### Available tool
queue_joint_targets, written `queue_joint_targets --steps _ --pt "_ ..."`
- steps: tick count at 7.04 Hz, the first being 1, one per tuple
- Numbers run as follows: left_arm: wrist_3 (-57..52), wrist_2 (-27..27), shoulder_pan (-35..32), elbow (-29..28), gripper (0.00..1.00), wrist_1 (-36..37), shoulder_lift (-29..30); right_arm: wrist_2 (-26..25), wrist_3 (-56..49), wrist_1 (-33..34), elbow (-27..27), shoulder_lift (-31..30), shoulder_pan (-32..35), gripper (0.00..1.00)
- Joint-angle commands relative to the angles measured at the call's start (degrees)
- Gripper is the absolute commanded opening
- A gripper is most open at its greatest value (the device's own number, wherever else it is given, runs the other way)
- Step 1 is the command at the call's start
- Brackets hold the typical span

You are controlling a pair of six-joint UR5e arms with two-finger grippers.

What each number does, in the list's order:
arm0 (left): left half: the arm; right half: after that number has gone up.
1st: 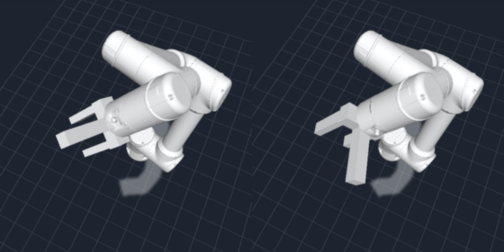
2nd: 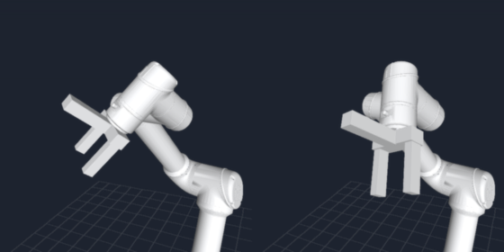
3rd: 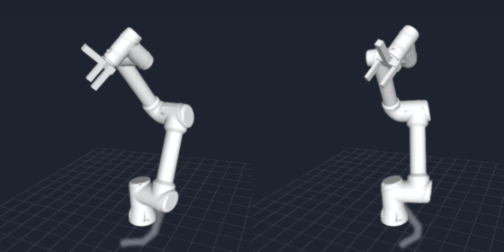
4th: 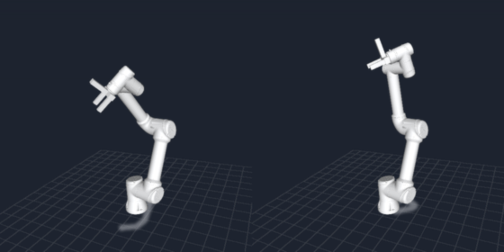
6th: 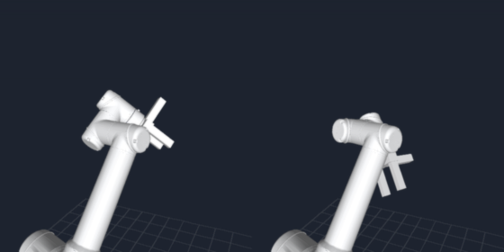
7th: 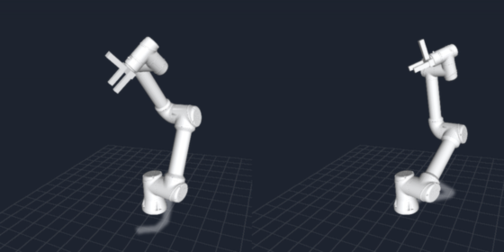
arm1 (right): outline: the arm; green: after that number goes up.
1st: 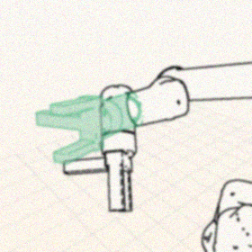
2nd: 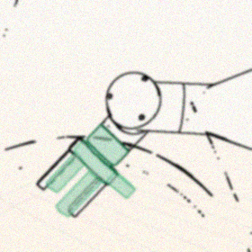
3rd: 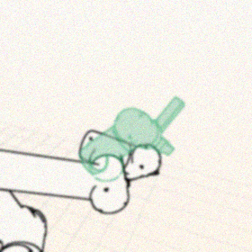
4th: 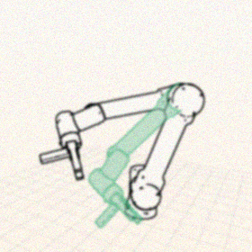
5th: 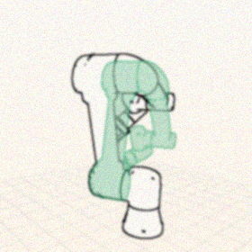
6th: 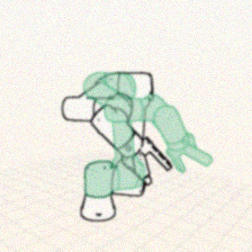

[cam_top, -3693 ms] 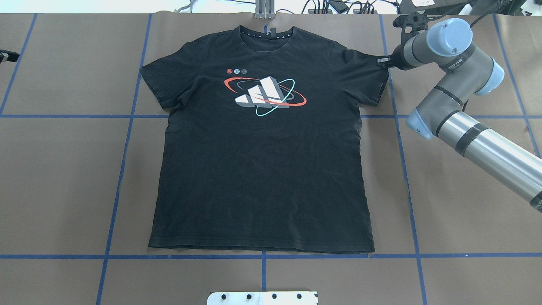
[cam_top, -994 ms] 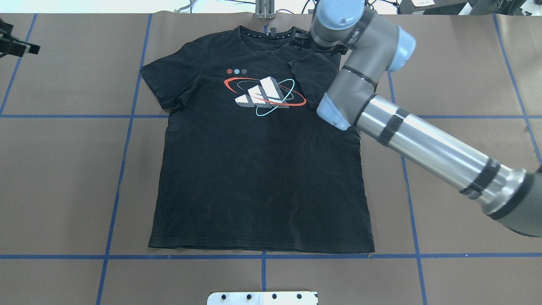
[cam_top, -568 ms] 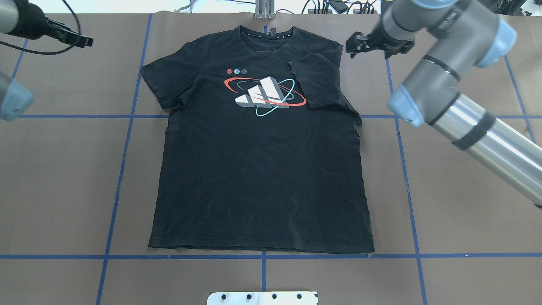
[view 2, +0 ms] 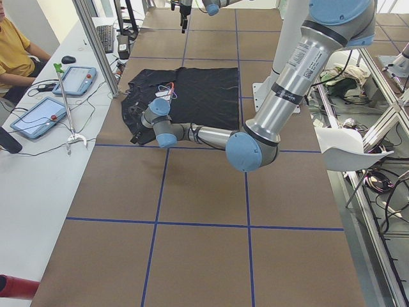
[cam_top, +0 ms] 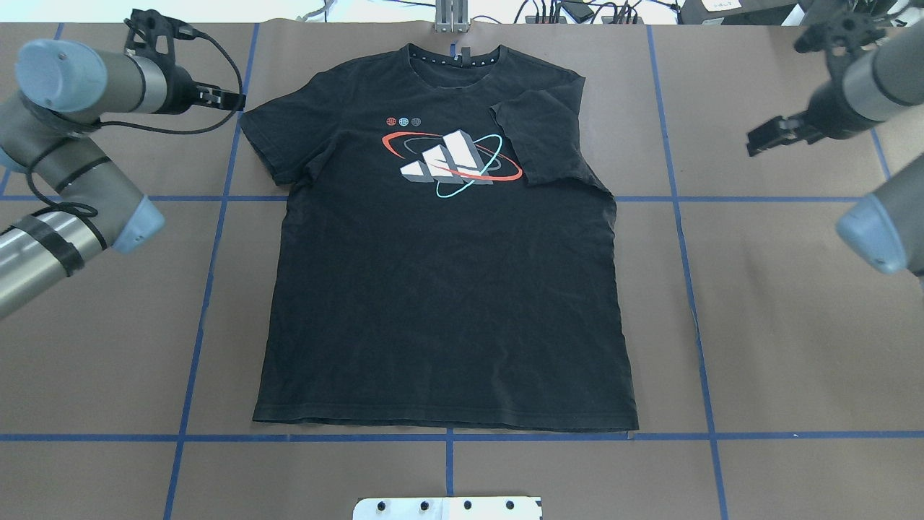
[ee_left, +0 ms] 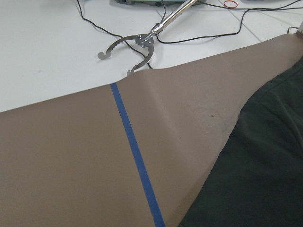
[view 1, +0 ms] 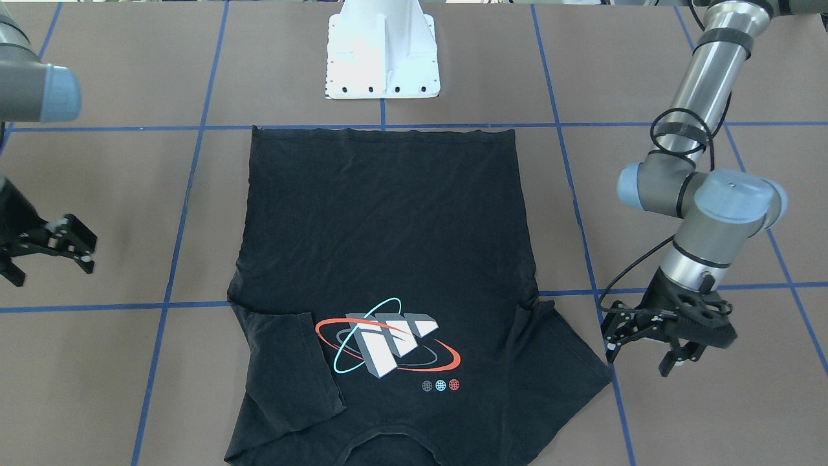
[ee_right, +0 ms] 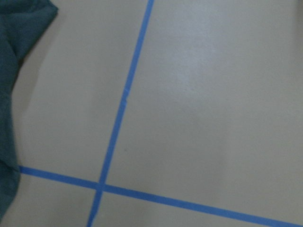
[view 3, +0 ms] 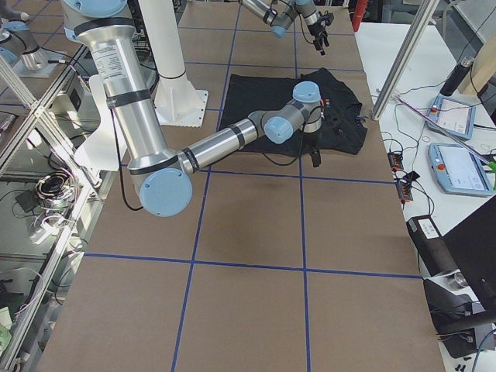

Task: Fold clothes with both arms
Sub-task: 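Release the sleeve and withdraw the right gripper while the left arm approaches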

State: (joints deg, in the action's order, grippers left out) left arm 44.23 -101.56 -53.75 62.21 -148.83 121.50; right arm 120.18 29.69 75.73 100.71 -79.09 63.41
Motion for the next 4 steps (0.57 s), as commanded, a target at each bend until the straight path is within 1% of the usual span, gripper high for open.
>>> queue_joint_targets --steps 1,2,4 --pt "5.1 3.8 2.4 -5.8 0.76 -3.6 2.2 1.5 -3.7 -0.1 3.0 -5.1 1.8 1.00" --pt "5.1 3.8 2.4 -7.4 0.67 -4.8 2.3 1.5 -3.7 -0.1 3.0 -5.1 1.8 1.00" --pt "5.2 3.8 2.7 -8.9 0.61 -4.9 3.2 1.4 -3.7 -0.1 2.9 -5.0 1.8 1.00"
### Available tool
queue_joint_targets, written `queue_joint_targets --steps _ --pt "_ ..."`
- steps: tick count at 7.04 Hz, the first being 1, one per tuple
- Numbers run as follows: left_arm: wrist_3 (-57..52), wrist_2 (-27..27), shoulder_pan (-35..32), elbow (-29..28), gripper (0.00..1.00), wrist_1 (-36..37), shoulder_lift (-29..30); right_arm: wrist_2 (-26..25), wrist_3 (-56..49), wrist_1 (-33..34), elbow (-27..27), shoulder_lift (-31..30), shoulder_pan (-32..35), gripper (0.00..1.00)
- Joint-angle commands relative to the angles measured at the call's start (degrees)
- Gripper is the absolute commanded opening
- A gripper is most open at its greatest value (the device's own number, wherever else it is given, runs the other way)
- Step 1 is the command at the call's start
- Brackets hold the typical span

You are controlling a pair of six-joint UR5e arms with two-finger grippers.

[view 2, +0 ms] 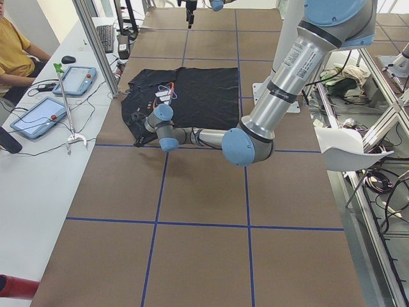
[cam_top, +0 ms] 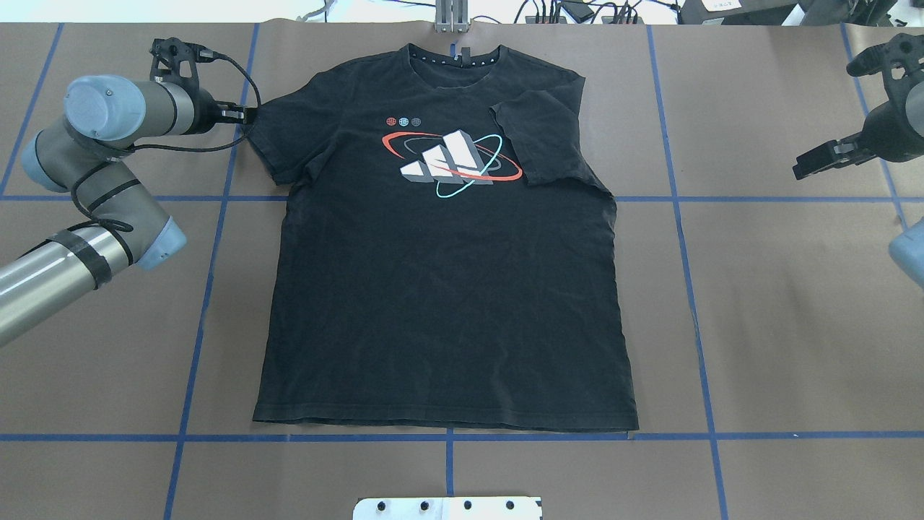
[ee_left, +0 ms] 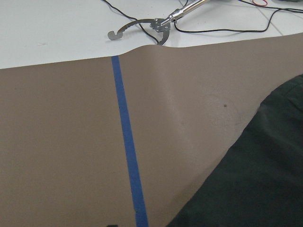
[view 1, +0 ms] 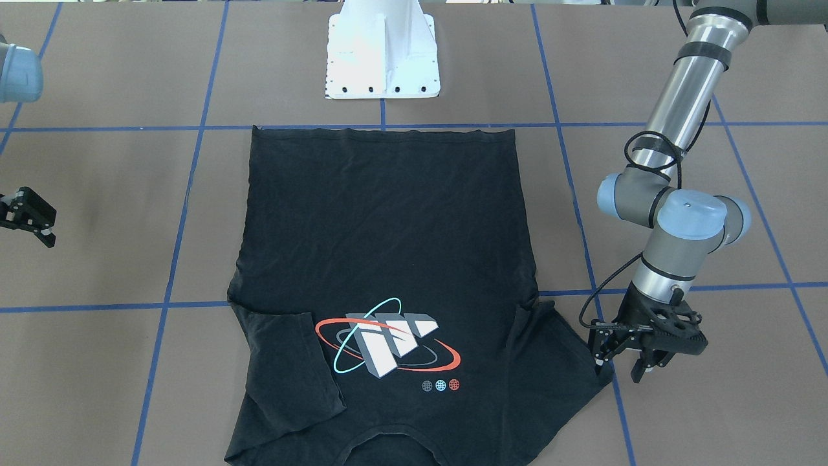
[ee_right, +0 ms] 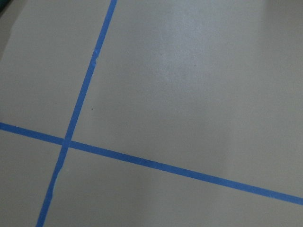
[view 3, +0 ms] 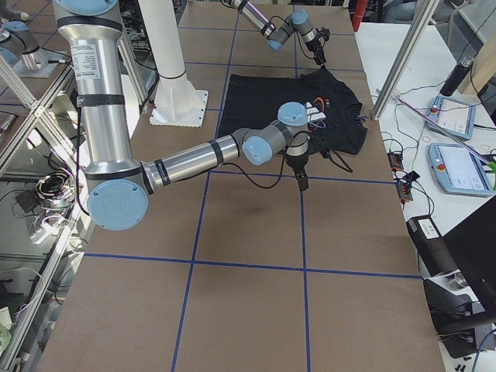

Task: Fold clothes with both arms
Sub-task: 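Release the sleeve and withdraw the right gripper while the left arm approaches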

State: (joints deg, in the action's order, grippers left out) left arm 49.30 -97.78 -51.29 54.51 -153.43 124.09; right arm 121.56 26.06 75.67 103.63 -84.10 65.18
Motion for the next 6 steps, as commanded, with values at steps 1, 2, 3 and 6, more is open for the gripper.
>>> queue_joint_targets --steps 1,2,3,6 --pt "0.1 0.0 0.3 -1.8 0.57 -0.4 1.2 0.0 0.0 0.0 0.0 0.0 0.0 1.00" --pt "0.1 0.1 0.3 -2.6 0.51 -0.4 1.6 0.0 0.0 0.0 -0.1 0.0 0.0 1.00" --pt "0.1 0.0 0.3 -2.7 0.43 -0.5 1.7 0.0 0.0 0.0 -0.1 0.0 0.0 1.00" --pt "0.1 0.0 0.7 -2.3 0.14 -0.6 1.2 0.0 0.1 0.0 -0.1 0.3 -0.1 1.00"
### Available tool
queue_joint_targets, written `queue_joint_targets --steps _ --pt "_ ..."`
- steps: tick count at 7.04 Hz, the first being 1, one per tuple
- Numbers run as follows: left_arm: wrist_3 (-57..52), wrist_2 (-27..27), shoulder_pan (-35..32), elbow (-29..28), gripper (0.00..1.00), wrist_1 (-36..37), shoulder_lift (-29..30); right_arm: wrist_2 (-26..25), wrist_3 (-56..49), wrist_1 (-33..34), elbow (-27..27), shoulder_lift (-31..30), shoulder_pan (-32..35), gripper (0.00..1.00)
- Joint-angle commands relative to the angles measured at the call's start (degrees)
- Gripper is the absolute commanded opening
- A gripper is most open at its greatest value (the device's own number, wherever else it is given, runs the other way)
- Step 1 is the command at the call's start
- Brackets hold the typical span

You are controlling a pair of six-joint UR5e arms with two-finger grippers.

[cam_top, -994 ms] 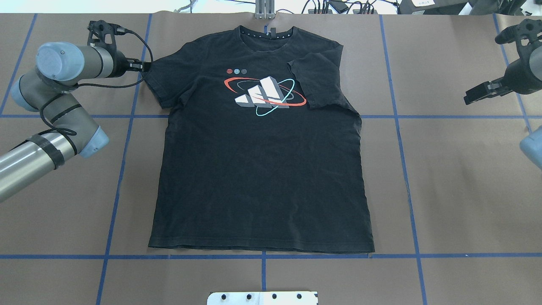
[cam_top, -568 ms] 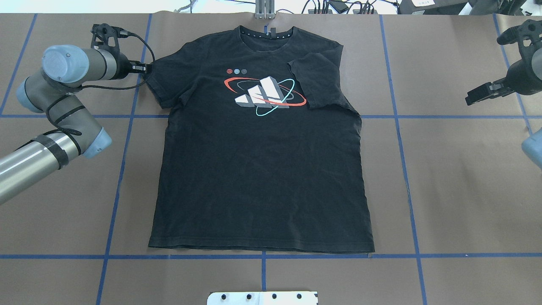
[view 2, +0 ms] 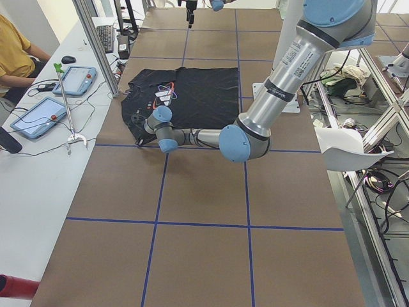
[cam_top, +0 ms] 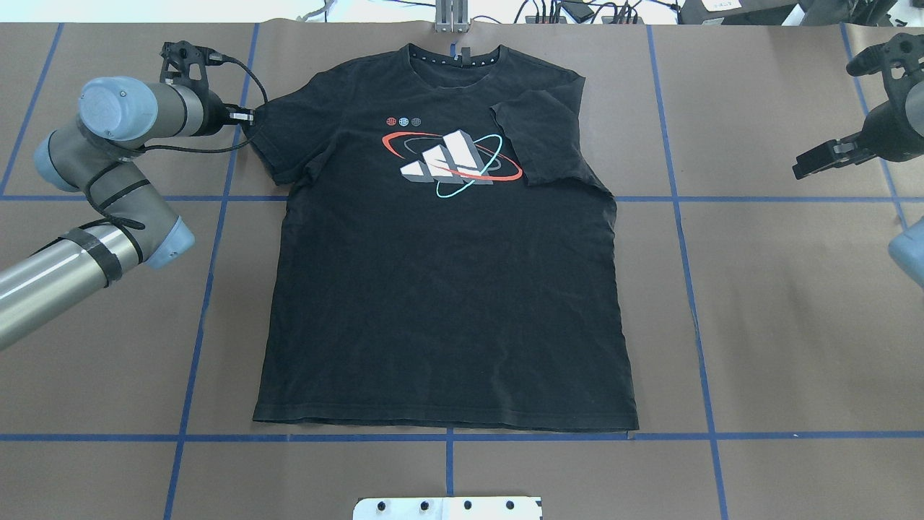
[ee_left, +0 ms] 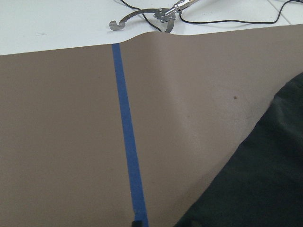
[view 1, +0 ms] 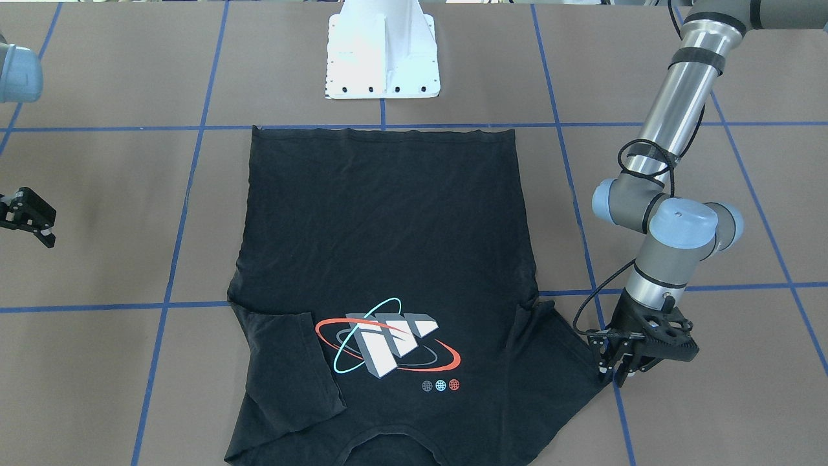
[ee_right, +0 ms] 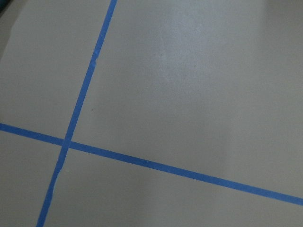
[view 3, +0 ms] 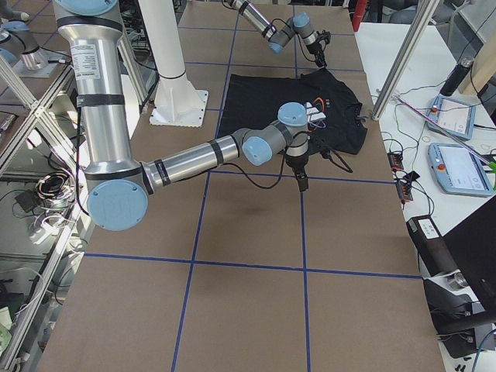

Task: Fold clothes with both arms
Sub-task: 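Grasp the sleeve nearest the left gripper and fold it inward onto the shirt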

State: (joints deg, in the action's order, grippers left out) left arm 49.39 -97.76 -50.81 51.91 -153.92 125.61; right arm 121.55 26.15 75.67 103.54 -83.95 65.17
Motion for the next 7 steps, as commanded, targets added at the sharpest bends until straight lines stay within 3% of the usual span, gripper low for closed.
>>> queue_joint_targets --steps 1,3,5,7 --pt "-0.1 -0.1 0.3 0.7 0.00 -0.2 -0.6 0.0 0.1 0.0 0.0 0.1 0.0 1.00" --pt "-0.3 -0.3 0.2 2.6 0.00 -2.0 -1.2 0.0 0.2 0.0 0.0 0.2 0.0 1.00" --pt "-0.7 -0.6 0.3 8.8 0.00 1.9 -0.7 0.0 0.3 0.0 0.0 0.2 0.0 1.00" --pt "0.3 -0.4 0.3 18.3 0.00 20.6 3.5 0.0 0.4 0.0 0.1 0.2 0.0 1.00"
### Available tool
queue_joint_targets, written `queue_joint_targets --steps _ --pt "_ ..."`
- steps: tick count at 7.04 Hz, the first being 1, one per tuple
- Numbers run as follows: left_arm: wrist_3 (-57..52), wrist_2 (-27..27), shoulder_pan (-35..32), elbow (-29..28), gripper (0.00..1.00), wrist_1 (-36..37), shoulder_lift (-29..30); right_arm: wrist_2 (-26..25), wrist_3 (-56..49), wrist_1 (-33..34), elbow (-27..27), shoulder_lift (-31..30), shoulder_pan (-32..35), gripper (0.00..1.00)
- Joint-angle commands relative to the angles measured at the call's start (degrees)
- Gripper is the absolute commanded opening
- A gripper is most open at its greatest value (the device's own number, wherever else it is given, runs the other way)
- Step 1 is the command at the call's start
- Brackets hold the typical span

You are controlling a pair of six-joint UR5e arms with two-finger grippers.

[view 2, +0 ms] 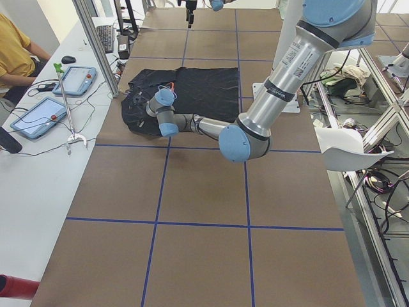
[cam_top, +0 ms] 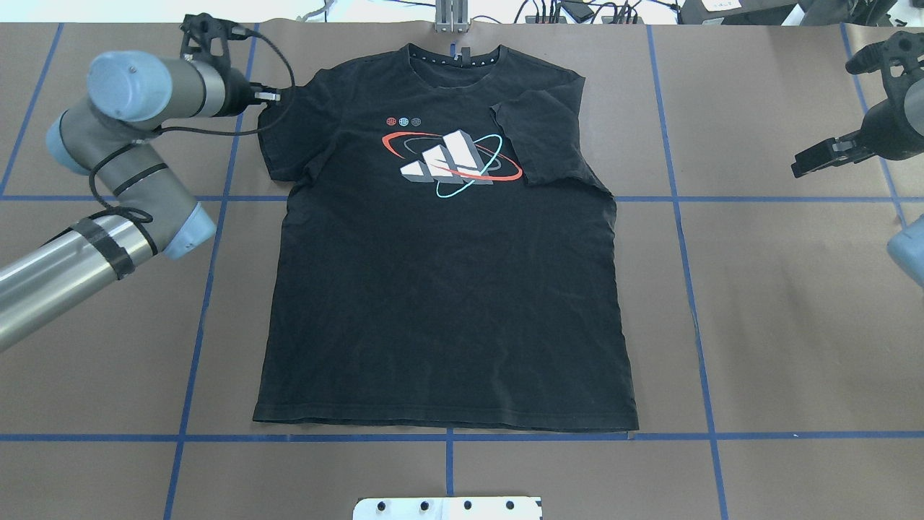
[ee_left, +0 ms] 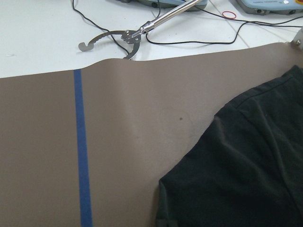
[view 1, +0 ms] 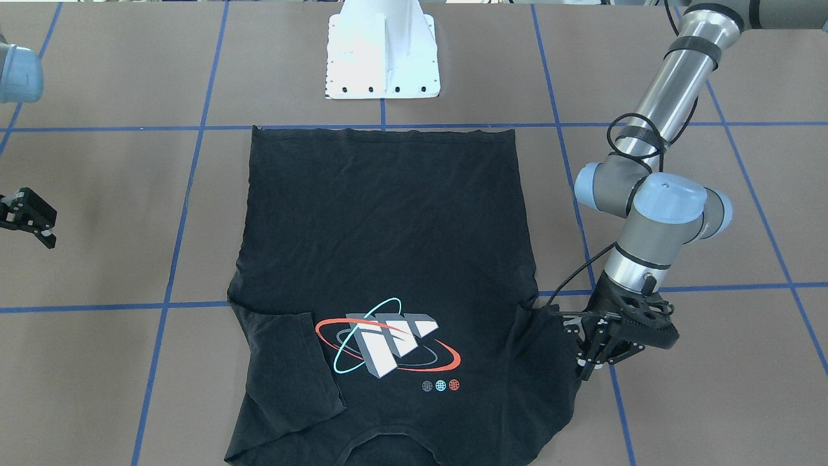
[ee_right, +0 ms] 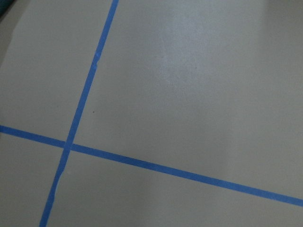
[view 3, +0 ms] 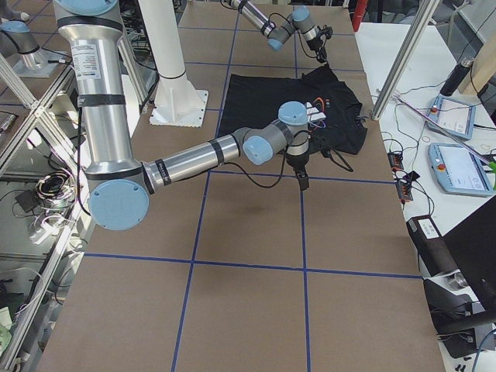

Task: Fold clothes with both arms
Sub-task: 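Grasp the sleeve nearest the left gripper and fold it inward onto the shirt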

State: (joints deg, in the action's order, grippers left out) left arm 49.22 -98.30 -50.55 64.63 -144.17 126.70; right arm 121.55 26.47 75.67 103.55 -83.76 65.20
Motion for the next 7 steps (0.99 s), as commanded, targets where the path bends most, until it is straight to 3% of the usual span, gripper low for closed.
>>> queue_joint_targets --steps 1,3,4,7 --pt "6.1 0.4 0.4 7.9 0.00 17.4 4.3 0.0 0.2 0.0 0.1 0.1 -0.1 1.00" --pt "15.7 4.0 6.6 5.0 0.00 19.9 10.4 -0.1 0.3 0.0 0.0 0.1 -0.1 1.00" --pt "18.6 4.3 8.3 -0.5 0.00 20.4 14.9 0.0 0.3 0.0 0.1 0.1 0.0 1.00" --pt "19.4 4.6 8.9 -6.9 0.00 19.6 18.9 0.0 0.3 0.0 0.0 0.2 -0.1 1.00"
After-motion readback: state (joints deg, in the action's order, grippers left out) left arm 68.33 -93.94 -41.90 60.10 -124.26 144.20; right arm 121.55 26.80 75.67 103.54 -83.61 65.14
